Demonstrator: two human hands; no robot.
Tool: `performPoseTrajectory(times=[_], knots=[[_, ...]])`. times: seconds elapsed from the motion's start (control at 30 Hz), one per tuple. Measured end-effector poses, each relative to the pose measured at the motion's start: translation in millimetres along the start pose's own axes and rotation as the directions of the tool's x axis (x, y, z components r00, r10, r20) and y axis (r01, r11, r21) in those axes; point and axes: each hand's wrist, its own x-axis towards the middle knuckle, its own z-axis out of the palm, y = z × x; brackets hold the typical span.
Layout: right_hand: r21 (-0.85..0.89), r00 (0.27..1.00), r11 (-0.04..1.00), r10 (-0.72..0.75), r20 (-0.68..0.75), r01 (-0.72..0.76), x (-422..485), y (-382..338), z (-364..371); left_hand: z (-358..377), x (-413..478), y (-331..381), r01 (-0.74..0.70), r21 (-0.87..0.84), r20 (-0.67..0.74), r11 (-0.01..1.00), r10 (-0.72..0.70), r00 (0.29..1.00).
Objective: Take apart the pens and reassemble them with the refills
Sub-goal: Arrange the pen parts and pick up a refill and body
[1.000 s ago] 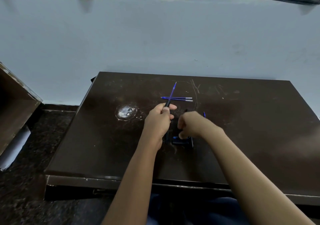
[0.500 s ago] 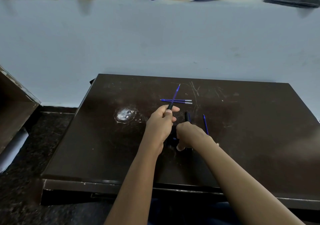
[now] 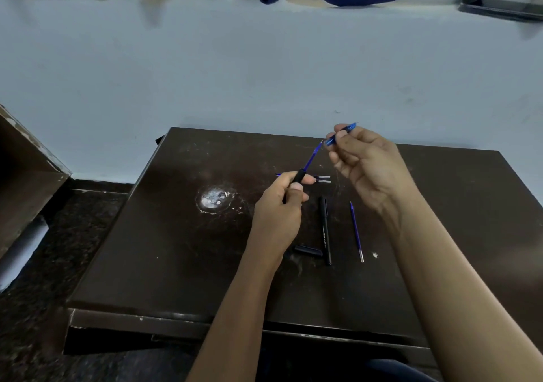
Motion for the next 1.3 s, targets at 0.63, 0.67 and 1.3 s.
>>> performPoseTrajectory(times=[0.63,0.67,1.3], knots=[[-0.124,0.997,0.989,-0.074,0.035,0.078,-4.5,4.7,4.4,0.1,-3.1,2.4,0.048,0.033,0.011,0.998,-0.048,0.999],[-0.128,0.996,0.988,-0.076,0.038,0.080,-4.6,4.5,4.2,0.1,-3.2,2.9,0.049,0.038,0.011,0.998,-0.050,0.999],[-0.231,0.984,0.967,0.135,0.113,-0.106,0.5,2.1,-14.0,2.4,-6.3,7.3,0.116,0.132,-0.039,0.984,-0.112,0.993]])
